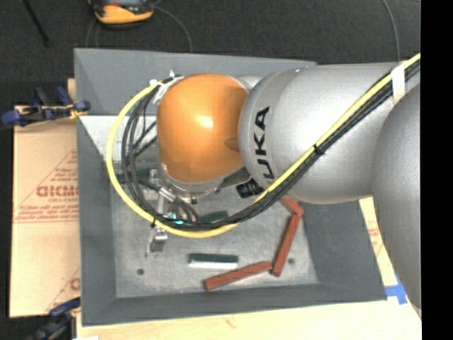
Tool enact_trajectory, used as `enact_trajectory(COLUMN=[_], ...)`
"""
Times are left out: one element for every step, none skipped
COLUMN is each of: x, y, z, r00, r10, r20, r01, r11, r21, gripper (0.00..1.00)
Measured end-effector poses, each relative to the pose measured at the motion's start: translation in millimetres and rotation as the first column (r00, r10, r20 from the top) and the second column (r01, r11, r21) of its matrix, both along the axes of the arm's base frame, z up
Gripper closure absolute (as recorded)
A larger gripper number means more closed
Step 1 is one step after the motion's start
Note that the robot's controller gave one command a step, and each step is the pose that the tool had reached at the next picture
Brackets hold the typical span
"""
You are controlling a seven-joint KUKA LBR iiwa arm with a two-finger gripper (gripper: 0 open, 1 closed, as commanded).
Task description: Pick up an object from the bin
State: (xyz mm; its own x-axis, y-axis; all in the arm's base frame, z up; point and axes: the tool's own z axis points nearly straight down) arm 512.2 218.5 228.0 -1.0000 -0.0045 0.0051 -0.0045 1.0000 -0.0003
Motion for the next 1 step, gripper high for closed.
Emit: enact_trajectory(x=[1.8], y=[-1.3], z=[4.6], r00=[1.0], r10=[-0.004], r20=[0.008], r01=[0.004], r11=[1.0], r21=[0.002], gripper=[0.0])
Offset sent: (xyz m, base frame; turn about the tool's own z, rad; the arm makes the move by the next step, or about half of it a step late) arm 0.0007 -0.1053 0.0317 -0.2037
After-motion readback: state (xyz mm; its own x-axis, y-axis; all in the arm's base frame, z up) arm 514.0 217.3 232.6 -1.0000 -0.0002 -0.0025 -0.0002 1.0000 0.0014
